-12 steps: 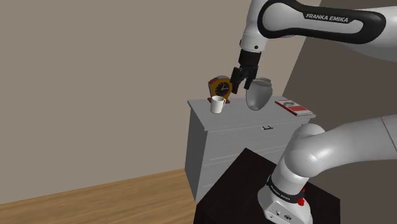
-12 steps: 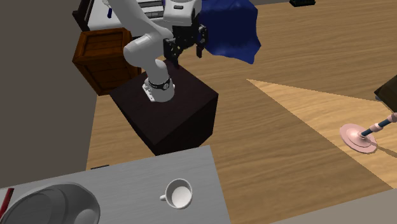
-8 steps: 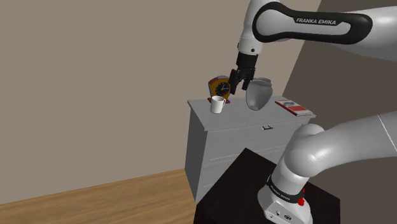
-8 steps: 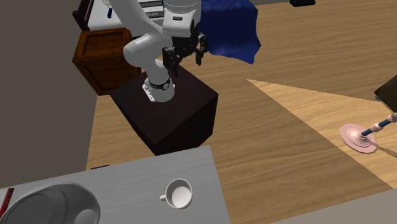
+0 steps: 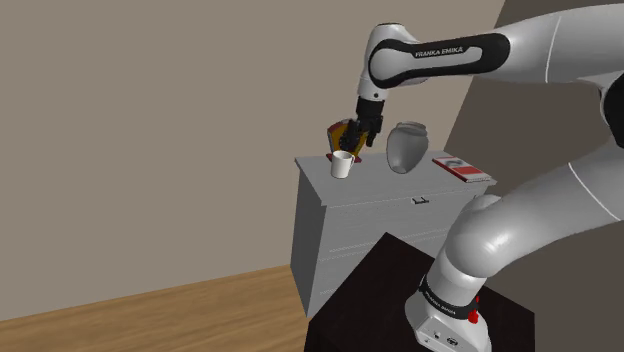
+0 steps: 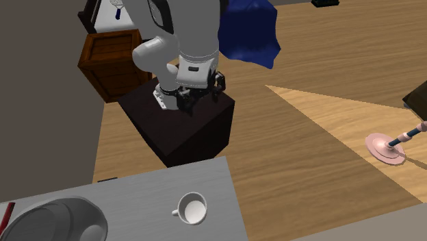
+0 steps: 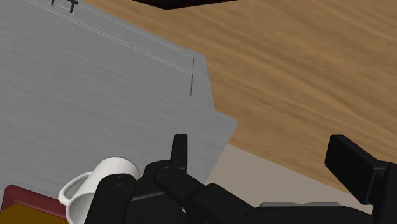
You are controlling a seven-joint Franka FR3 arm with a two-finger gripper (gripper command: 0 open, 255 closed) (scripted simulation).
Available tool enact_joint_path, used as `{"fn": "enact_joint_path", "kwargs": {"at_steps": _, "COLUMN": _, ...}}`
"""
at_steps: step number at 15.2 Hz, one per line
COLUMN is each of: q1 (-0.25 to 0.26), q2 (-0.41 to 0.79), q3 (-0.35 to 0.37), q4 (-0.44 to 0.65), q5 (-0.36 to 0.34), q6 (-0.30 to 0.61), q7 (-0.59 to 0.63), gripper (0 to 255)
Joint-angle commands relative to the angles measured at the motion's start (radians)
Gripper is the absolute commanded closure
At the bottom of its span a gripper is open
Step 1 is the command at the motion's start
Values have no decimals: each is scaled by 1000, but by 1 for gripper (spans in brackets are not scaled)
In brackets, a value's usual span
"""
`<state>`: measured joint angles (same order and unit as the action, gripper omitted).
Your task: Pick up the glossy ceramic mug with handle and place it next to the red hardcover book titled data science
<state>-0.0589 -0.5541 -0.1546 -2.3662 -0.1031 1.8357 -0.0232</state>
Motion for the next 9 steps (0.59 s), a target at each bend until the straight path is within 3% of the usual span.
{"fn": "enact_joint_path", "kwargs": {"at_steps": 1, "q1": -5, "q2": 63, "q3": -23, "q4": 15, "q5": -7, "q6": 53, "q7": -22, "gripper": 0}}
{"fn": "enact_joint_path", "kwargs": {"at_steps": 9, "q1": -21, "q2": 341, "q3": -108, "q4": 131, "q5": 6, "q6": 230, "q7": -119, "gripper": 0}}
